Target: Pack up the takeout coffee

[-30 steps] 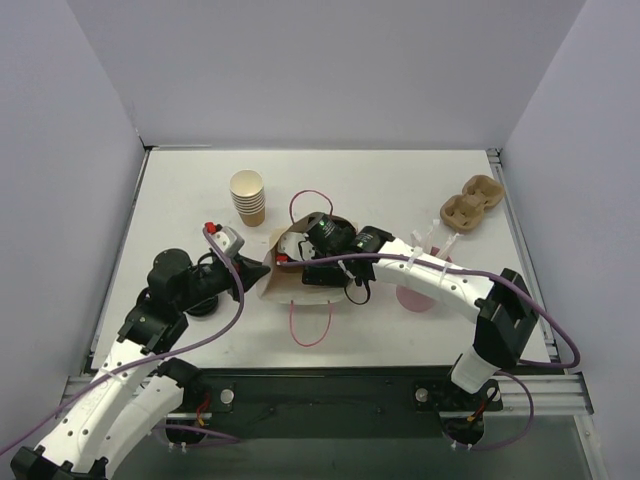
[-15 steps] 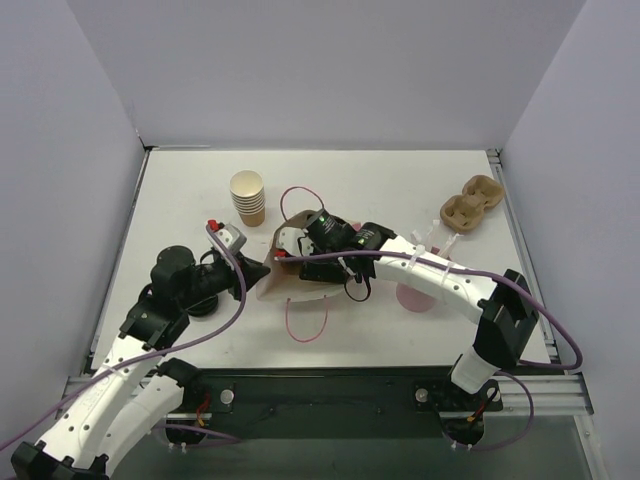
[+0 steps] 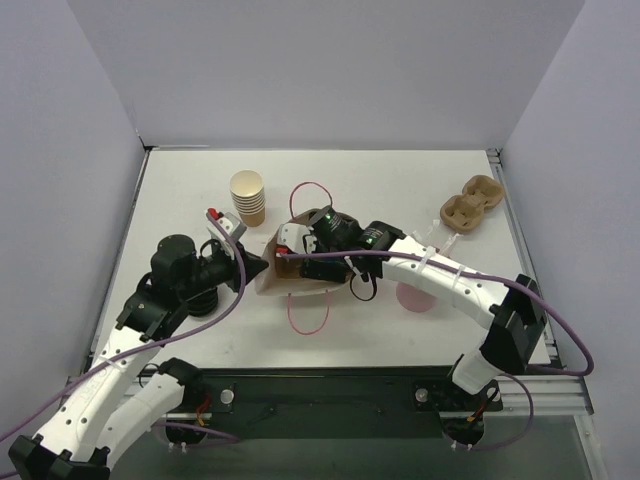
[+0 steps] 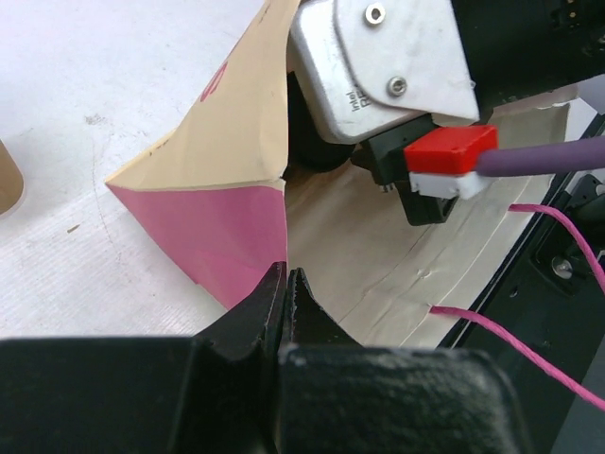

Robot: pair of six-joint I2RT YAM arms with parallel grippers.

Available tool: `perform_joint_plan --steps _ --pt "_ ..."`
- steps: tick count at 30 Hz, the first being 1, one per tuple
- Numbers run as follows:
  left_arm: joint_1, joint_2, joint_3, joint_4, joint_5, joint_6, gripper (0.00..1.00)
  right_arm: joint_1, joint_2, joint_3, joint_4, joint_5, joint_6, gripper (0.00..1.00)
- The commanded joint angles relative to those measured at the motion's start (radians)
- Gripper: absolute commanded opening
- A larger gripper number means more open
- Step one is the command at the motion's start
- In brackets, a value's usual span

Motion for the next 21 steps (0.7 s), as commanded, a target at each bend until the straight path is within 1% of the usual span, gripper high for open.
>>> perform_joint_plan --steps 1,5,8,9,11,15,18,19,21 --pt "-0.001 0.014 0.085 -0.069 -0.015 -0.024 0.0 -0.002 -0.062 0.026 -0.029 -0.029 0.033 0.82" --pt "-0.001 0.031 0.125 -0.12 -0.021 -0.033 0.0 0.001 -0.068 0.04 -0.043 -0.058 0.045 0.82" --pt "-0.001 0.044 0.148 -0.135 -0.032 -0.053 0.0 0.009 -0.075 0.057 -0.054 -0.078 0.058 0.77" --pt "-0.001 0.049 0.152 -0.14 -0.033 -0.058 0.0 0.009 -0.076 0.078 -0.058 -0.094 0.064 0.73" --pt "-0.003 0.072 0.175 -0.157 -0.041 -0.07 0.0 0.009 -0.082 0.104 -0.072 -0.114 0.094 0.69" --pt "-0.003 0.113 0.202 -0.177 -0.062 -0.099 0.0 0.006 -0.087 0.147 -0.1 -0.176 0.157 0.68" --pt "-0.003 0.118 0.202 -0.161 -0.082 -0.124 0.09 0.004 -0.087 0.183 -0.135 -0.216 0.208 0.68" --pt "-0.003 0.116 0.206 -0.16 -0.088 -0.127 0.16 0.004 -0.091 0.198 -0.135 -0.223 0.228 0.68" --pt "-0.003 0.116 0.226 -0.16 -0.113 -0.127 0.26 0.004 -0.096 0.224 -0.133 -0.214 0.293 0.68"
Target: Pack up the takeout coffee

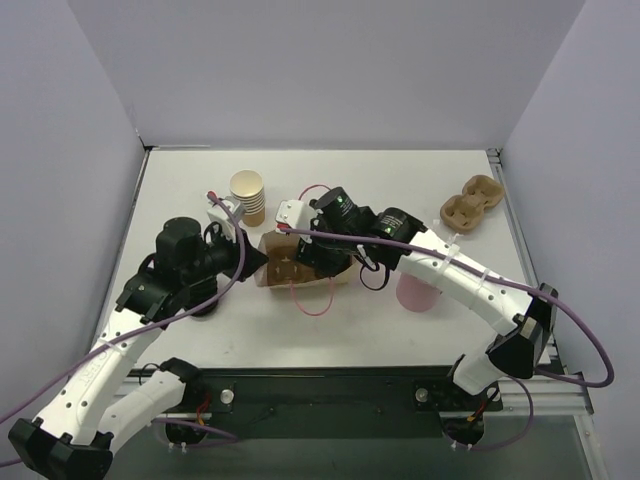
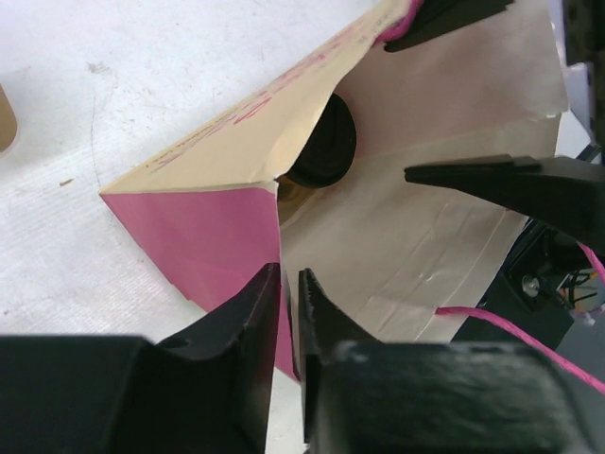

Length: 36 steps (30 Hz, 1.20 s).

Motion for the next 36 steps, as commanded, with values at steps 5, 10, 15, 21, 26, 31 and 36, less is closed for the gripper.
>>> perform_joint_plan --steps 5,10,15,21,26,31,36 --pt "-0.004 0.038 0.136 -0.054 -0.165 0.013 0.51 -0.009 -0.047 0.205 -0.036 0.005 0.273 0.74" --pt "-0.003 0.097 0.225 -0.056 -0.226 0.03 0.57 -0.024 -0.07 0.262 -0.037 0.041 0.406 0.74" --pt "-0.003 0.13 0.31 -0.103 -0.287 0.06 0.6 -0.032 -0.131 0.261 -0.049 0.324 0.54 0.75" --pt "0.0 0.146 0.432 -0.192 -0.321 0.106 0.63 -0.144 -0.232 0.176 -0.201 0.452 0.645 0.7" --pt "0.0 0.131 0.482 -0.272 -0.301 0.06 0.77 -0.329 -0.248 0.129 -0.364 0.461 0.745 0.6" --pt "0.0 0.077 0.466 -0.368 -0.29 0.016 0.84 -0.495 -0.285 0.054 -0.405 0.407 0.807 0.49" --pt "-0.001 -0.001 0.411 -0.385 -0.312 -0.004 0.88 -0.604 -0.3 -0.015 -0.422 0.384 0.814 0.38"
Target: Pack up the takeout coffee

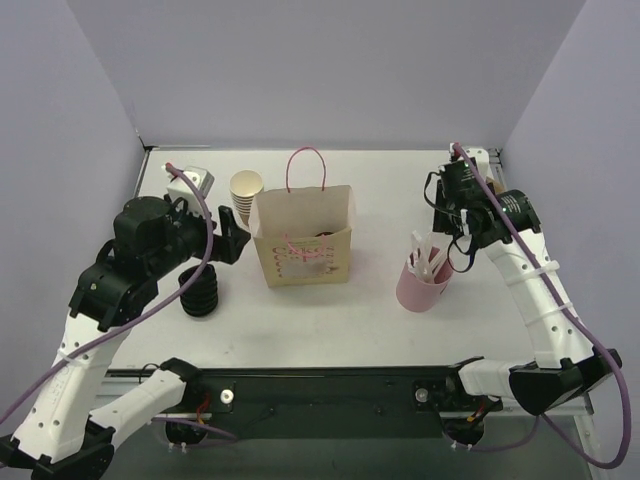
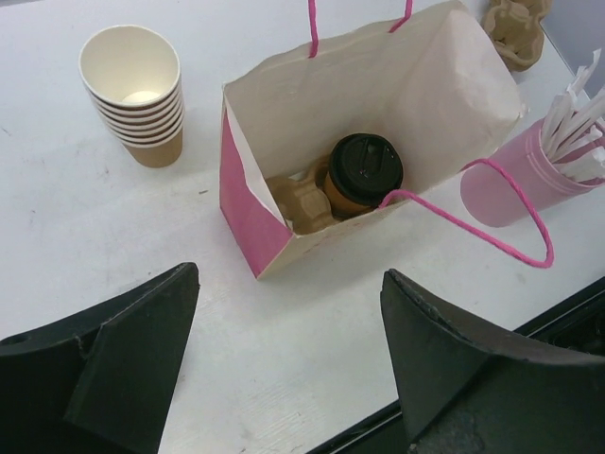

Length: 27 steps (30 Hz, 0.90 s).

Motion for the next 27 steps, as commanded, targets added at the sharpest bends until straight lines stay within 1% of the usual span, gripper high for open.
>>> perform_joint_plan --steps 1,9,12,16,27 --pt "0.001 -0.071 -0.027 -0.043 -0.018 -0.033 0.89 -0.066 -0.051 -0.048 -0.064 -0.008 0.036 0.38" --pt "0.001 -0.09 -0.05 -0.057 -0.021 -0.038 0.89 -0.137 -0.026 -0.094 -0.029 -0.008 0.021 0.36" --pt "0.001 -0.09 -0.047 -0.061 -0.021 -0.044 0.89 -0.157 -0.016 -0.107 -0.005 -0.031 0.018 0.36" --pt "0.001 -0.097 -0.05 -0.061 -0.017 -0.053 0.89 -0.171 -0.002 -0.141 0.031 -0.06 0.01 0.34" --pt "0.001 -0.105 -0.059 -0.078 -0.02 -0.052 0.89 -0.203 0.046 -0.173 0.097 -0.064 0.001 0.32"
